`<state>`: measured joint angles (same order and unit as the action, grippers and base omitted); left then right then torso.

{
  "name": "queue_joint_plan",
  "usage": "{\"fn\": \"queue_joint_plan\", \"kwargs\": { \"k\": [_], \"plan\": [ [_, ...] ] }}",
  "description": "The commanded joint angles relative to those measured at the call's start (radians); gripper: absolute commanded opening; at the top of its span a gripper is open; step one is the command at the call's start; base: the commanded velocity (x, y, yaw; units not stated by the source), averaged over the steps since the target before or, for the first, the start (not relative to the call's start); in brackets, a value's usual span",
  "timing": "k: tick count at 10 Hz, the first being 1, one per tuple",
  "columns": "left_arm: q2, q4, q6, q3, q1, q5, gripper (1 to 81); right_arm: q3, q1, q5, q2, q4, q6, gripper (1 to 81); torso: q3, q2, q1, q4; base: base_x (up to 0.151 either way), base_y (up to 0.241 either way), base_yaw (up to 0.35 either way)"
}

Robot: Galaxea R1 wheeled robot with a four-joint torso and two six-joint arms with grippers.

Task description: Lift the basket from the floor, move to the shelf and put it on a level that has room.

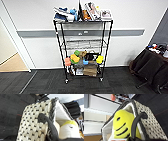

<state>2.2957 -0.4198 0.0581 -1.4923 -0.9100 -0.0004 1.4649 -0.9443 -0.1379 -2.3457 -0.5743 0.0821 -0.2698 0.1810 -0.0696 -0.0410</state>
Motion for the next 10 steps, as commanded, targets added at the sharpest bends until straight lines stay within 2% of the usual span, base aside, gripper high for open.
{"fn": "queue_joint_plan", "kwargs": {
  "k": [1, 3, 4, 7, 10],
  "plan": [
    [-0.005, 0.012, 0.005, 0.061, 0.122, 0.029, 1.0, -0.069, 0.109, 0.066, 0.006, 0.014, -0.005, 1.0, 0.089, 0.0, 0.0, 0.0, 0.0, 0.0, 0.0],
    [-0.007, 0.01, 0.006, 0.061, 0.122, 0.03, 1.0, -0.068, 0.106, 0.066, 0.003, 0.016, -0.002, 1.0, 0.133, 0.0, 0.0, 0.0, 0.0, 0.0, 0.0],
    [-0.011, 0.01, 0.005, 0.063, 0.121, 0.03, 1.0, -0.069, 0.104, 0.066, 0.003, 0.019, -0.002, 1.0, 0.082, 0.0, 0.0, 0.0, 0.0, 0.0, 0.0],
    [-0.039, 0.033, -0.017, 0.096, 0.093, 0.021, 1.0, -0.069, 0.081, 0.07, 0.006, 0.04, 0.001, 1.0, 0.107, 0.002, 0.002, 0.0, 0.0, 0.0, 0.0],
    [-0.062, 0.134, -0.021, 0.144, 0.032, -0.061, 1.0, -0.08, 0.052, 0.081, 0.017, 0.06, 0.001, 1.0, 0.106, 0.002, 0.002, 0.0, 0.0, 0.0, 0.0]
  ]
}}
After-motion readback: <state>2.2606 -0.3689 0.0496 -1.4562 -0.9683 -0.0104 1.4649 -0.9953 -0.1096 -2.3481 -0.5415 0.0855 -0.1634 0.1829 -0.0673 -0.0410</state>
